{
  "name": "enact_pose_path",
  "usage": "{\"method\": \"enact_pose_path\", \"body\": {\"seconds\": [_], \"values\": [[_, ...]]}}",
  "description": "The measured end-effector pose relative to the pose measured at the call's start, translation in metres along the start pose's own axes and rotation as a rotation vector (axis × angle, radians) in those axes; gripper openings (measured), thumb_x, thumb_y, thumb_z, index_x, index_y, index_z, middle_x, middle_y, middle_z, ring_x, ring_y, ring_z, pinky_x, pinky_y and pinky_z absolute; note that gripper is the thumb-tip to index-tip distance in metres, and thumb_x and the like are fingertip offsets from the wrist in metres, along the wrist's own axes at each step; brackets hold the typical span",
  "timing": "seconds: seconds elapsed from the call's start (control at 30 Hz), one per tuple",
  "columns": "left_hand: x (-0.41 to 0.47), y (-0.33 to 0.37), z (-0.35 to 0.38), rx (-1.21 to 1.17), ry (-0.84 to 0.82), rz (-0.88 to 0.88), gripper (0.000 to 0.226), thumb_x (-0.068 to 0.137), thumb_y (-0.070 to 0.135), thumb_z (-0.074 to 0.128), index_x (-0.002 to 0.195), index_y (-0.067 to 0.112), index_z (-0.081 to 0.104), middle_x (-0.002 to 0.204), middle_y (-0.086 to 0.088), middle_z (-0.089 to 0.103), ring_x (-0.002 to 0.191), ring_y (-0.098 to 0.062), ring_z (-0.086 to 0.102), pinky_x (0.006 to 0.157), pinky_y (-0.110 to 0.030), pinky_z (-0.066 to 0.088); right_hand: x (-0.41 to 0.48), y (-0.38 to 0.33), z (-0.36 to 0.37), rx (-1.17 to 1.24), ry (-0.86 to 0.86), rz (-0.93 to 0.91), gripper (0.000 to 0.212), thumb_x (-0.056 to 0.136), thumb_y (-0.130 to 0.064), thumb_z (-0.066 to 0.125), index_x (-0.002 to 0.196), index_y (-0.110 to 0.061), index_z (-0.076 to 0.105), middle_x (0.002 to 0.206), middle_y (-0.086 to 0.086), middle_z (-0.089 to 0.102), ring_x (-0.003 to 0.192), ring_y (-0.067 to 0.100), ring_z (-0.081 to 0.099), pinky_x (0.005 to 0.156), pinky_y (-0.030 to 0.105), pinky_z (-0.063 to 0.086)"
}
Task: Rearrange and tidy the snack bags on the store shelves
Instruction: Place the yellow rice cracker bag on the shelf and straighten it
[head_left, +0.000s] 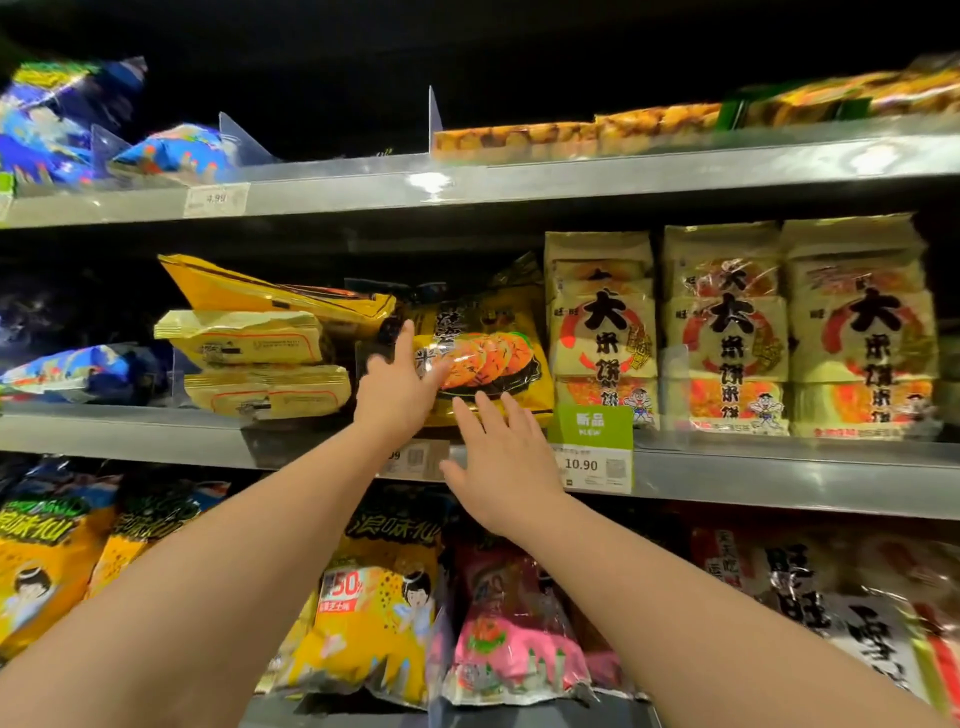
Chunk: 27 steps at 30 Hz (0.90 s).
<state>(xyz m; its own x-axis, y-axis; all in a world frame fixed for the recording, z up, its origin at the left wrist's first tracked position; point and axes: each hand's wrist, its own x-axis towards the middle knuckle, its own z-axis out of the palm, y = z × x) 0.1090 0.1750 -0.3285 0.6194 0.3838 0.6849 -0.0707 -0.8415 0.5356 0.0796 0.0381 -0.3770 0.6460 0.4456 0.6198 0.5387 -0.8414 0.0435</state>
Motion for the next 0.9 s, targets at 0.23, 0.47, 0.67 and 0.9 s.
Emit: {"method": "enact_pose_path", "body": {"seconds": [0.23,0.47,0.67,0.9], "values": [[0.014,-0.006,-0.010,0.084,-0.225,0.150,0.098,0.078,0.036,0.073,0.149,0.033,0.006,0.143,-0.023,0.032,0.122,-0.036,0.048,0.100,-0.040,0.041,0.023,-0.001,-0.003,-0.057,-0.110,0.070,0.069,0.090,-0.058,0.035,0.143,-0.013,0.033,0.153,0.011,0.029,0.140,0.032,0.026,0.117,0.048,0.009],[0.024,0.003,0.016,0.418,-0.006,0.145,0.042,0.084,0.029,0.067,0.120,0.017,0.048,0.116,-0.014,0.053,0.101,-0.030,0.055,0.069,-0.035,0.044,0.028,0.007,-0.004,-0.072,-0.040,0.082,0.057,0.090,-0.058,0.033,0.120,-0.013,0.054,0.120,0.009,0.060,0.117,0.029,0.049,0.109,0.045,0.023],[0.010,0.012,0.012,-0.018,-0.425,0.314,0.029,0.098,0.026,0.042,0.110,0.016,0.066,0.106,-0.004,0.065,0.110,-0.022,0.056,0.084,-0.025,0.037,0.016,0.013,0.011,0.078,0.236,-0.024,0.042,0.092,-0.035,0.043,0.129,-0.015,0.046,0.123,0.001,0.055,0.115,0.022,0.048,0.104,0.036,0.031],[-0.006,0.030,0.012,0.264,-0.755,0.265,0.048,0.102,0.034,0.021,0.139,0.013,0.042,0.147,-0.009,0.041,0.134,-0.026,0.038,0.112,-0.034,0.026,0.003,0.014,0.015,0.271,0.356,0.039,0.034,0.085,-0.013,0.046,0.119,-0.011,0.048,0.118,0.003,0.048,0.111,0.021,0.044,0.101,0.032,0.035]]}}
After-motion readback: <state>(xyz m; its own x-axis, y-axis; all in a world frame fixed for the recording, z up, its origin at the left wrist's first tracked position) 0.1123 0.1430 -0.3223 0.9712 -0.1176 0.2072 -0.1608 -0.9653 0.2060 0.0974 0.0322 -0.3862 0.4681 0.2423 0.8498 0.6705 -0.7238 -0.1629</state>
